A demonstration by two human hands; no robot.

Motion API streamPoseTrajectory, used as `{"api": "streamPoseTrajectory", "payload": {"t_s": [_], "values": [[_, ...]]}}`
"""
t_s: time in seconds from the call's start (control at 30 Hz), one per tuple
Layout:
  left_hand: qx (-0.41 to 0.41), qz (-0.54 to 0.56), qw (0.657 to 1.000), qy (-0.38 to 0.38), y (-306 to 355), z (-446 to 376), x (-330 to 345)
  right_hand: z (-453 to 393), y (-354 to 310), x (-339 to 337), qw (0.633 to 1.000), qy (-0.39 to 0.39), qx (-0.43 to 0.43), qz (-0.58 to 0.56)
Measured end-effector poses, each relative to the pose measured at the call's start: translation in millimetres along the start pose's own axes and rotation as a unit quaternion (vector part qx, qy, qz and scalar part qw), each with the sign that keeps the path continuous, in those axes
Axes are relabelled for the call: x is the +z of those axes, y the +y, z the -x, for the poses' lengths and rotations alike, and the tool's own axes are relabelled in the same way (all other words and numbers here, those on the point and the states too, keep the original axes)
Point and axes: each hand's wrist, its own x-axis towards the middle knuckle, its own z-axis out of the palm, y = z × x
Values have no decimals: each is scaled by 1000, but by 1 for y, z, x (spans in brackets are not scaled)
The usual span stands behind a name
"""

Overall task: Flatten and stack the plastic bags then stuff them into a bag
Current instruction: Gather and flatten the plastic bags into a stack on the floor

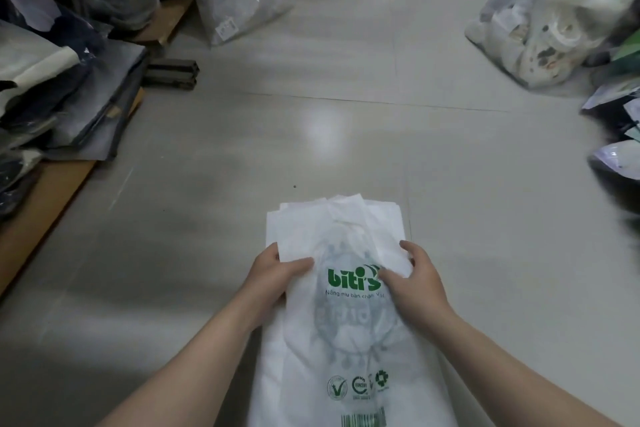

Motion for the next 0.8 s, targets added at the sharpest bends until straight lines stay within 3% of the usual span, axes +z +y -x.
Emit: {"api": "streamPoseTrajectory", "payload": {"t_s": [0.07, 0.23, 0.4, 0.5, 0.57, 0.7, 0.8], "values": [[-18, -12, 1000, -15, -12, 13, -3, 6, 3, 4, 1000, -2, 5, -14], [-7, -65, 988, 137, -29, 8, -20, 17, 12, 2, 997, -9, -19, 71], [44, -181, 975, 122, -29, 13, -13, 28, 20, 6, 991, -18, -13, 129], [50, -312, 931, 182, -32, 21, -8, 30, 15, 8, 979, 42, 12, 198], [9, -390, 902, 187, -33, 25, -3, 30, 12, 11, 971, 49, 39, 231], [-64, -310, 933, 171, -22, 29, 10, 30, 5, 20, 976, 6, 86, 198], [-117, -227, 947, 196, -18, 25, 7, 25, 1, 14, 981, 26, 167, 91]]}}
